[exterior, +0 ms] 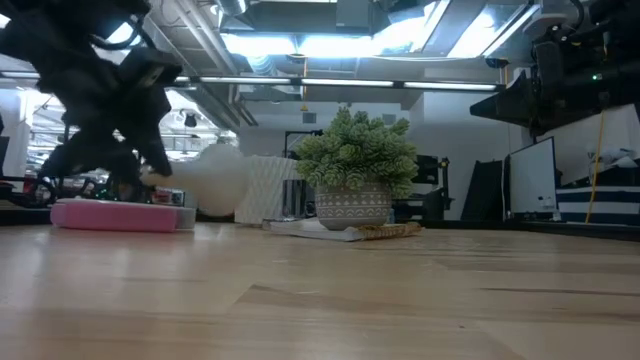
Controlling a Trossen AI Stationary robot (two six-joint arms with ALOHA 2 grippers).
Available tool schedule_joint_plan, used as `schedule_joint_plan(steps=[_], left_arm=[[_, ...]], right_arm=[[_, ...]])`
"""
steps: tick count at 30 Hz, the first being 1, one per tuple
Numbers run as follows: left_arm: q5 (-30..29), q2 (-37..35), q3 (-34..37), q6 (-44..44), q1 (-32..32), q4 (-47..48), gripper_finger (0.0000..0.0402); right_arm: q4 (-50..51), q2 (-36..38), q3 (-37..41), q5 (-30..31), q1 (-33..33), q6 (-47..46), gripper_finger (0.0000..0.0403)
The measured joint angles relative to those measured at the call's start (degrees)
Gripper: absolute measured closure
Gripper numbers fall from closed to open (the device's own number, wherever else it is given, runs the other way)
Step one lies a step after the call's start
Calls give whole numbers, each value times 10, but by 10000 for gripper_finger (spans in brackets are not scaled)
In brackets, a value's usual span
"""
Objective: Screw lightbulb
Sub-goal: Move the light bulb to the middle left of the table
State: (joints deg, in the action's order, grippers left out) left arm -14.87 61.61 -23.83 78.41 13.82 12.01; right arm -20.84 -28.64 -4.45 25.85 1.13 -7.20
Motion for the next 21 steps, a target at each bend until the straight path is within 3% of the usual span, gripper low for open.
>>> schedule_joint_plan(steps=[12, 21], left_arm=[[-3, 143, -1, 27, 35, -94, 288], [-5, 165, -2, 45, 35, -102, 284]], right_arm=[[0, 0, 0, 0, 0, 0, 397], [16, 0, 0, 0, 0, 0, 395]])
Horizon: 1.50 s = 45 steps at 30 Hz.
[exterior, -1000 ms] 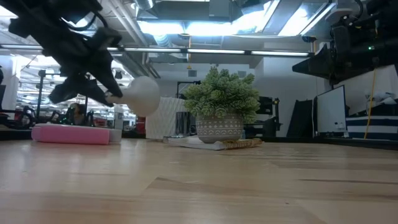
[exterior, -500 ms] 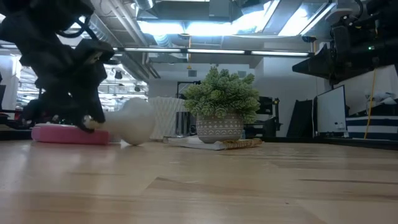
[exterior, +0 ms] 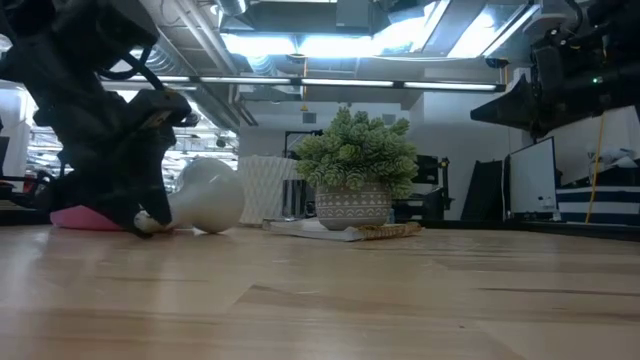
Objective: Screw lightbulb
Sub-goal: Move the light bulb to the middle left of the table, then move the gray vase plant to the top right of the table
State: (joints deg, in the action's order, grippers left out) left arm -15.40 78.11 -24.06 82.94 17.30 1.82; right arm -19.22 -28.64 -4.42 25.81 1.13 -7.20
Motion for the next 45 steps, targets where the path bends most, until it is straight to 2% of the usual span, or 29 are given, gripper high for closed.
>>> schedule_joint_plan(steps=[3, 10, 16, 23, 32, 38, 45], left_arm=[[1, 0, 0, 0, 0, 0, 270], [3, 0, 0, 5, -1, -6, 220], [4, -7, 2, 2, -1, -19, 212], [9, -16, 3, 2, -1, -20, 214], [2, -17, 3, 1, -1, -24, 215], [-2, -17, 3, -8, -1, -24, 215], [-2, -17, 3, -28, -1, -21, 215]], right_arm=[[-1, 0, 0, -23, 0, -1, 375], [-3, 0, 0, -35, 0, -44, 287], [-13, -12, 0, -69, 0, -42, 244], [-100, -85, -1, -124, 0, -28, 237], [-95, -245, -84, -155, 0, -26, 237], [-91, -353, -150, -216, 0, -15, 237], [-88, -427, -199, -254, 0, -14, 237]])
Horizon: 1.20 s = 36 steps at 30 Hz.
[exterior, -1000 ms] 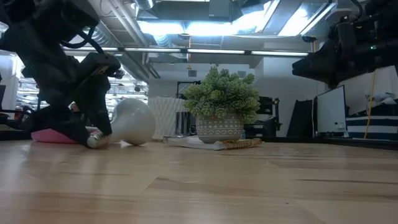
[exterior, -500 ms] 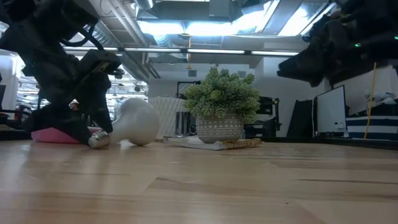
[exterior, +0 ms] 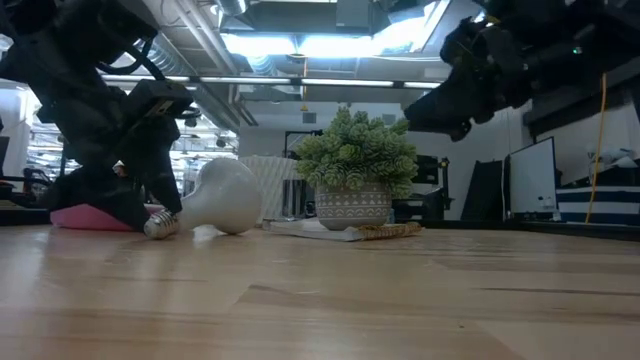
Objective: Screw lightbulb
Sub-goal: Move the gray vase plant to the top right of the table
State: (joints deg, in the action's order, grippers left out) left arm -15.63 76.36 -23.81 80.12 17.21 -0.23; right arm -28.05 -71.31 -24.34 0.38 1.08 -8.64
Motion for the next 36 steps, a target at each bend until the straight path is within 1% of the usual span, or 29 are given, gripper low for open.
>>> schedule_joint_plan(steps=[11, 19, 21, 23, 29, 30, 34, 36], left_arm=[[-5, 0, -1, 2, 0, 28, 215], [-13, 0, -1, 2, 0, 30, 215], [-13, 0, -1, 2, 0, 30, 215], [-13, 0, -1, 2, 0, 30, 215], [-15, 0, -1, 2, 0, 31, 215], [-15, 0, -1, 2, 0, 31, 215], [-15, 0, -1, 2, 0, 31, 215], [-15, 0, -1, 2, 0, 31, 215]], right_arm=[[4, -43, -20, 3, 0, 0, 237], [3, -72, -20, 81, 0, 0, 242], [-4, -78, -20, 94, 1, 1, 256], [-15, -80, -20, 96, 1, 1, 280], [-40, -80, -20, 97, 1, 31, 383], [-40, -80, -20, 97, 1, 39, 391], [-40, -80, -20, 97, 1, 52, 384], [-40, -80, -20, 97, 1, 57, 388]])
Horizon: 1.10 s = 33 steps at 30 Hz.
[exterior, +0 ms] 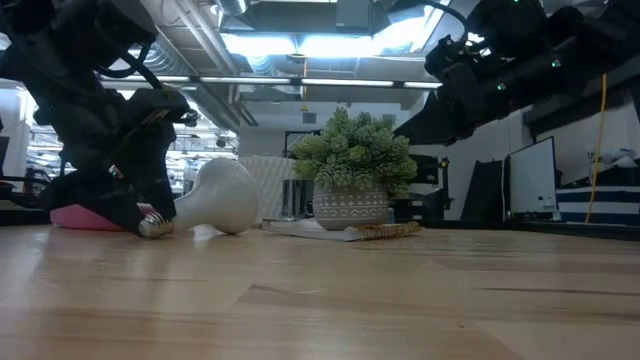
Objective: Screw lightbulb
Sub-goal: Move the gray vase plant to the top right of the table
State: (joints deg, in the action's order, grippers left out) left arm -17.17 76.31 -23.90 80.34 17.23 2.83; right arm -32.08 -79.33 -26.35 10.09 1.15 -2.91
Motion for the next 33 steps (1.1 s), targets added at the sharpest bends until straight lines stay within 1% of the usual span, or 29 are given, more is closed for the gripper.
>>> schedule_joint_plan(steps=[3, 6, 11, 16, 19, 21, 24, 29, 31, 33], left_arm=[[0, 0, 0, 0, 0, 0, 215], [0, 0, 0, 0, 0, 0, 215], [0, 0, 0, 0, 0, 0, 215], [0, 0, 0, 0, 0, 0, 215], [0, 0, 0, 0, 0, 0, 215], [0, 0, 0, 0, 0, 0, 215], [0, 0, 0, 0, 0, 0, 215], [0, 0, 0, 0, 0, 0, 215], [0, 0, 0, 0, 0, 0, 215], [0, 0, 0, 0, 0, 0, 215]], right_arm=[[0, 0, 0, -4, 0, 2, 398], [0, 0, 0, -6, 0, 0, 383], [2, 0, 0, -7, 0, -22, 339], [-6, 0, 0, -9, 0, -33, 281], [-19, 0, 0, -24, -1, -35, 254], [-26, 0, 0, -32, -1, -48, 243], [-27, 0, 0, -32, 0, -57, 234], [-23, -8, 0, -27, 0, -57, 233], [-22, -16, 0, -27, 0, -57, 238], [-25, -23, 0, -26, 0, -57, 252]])
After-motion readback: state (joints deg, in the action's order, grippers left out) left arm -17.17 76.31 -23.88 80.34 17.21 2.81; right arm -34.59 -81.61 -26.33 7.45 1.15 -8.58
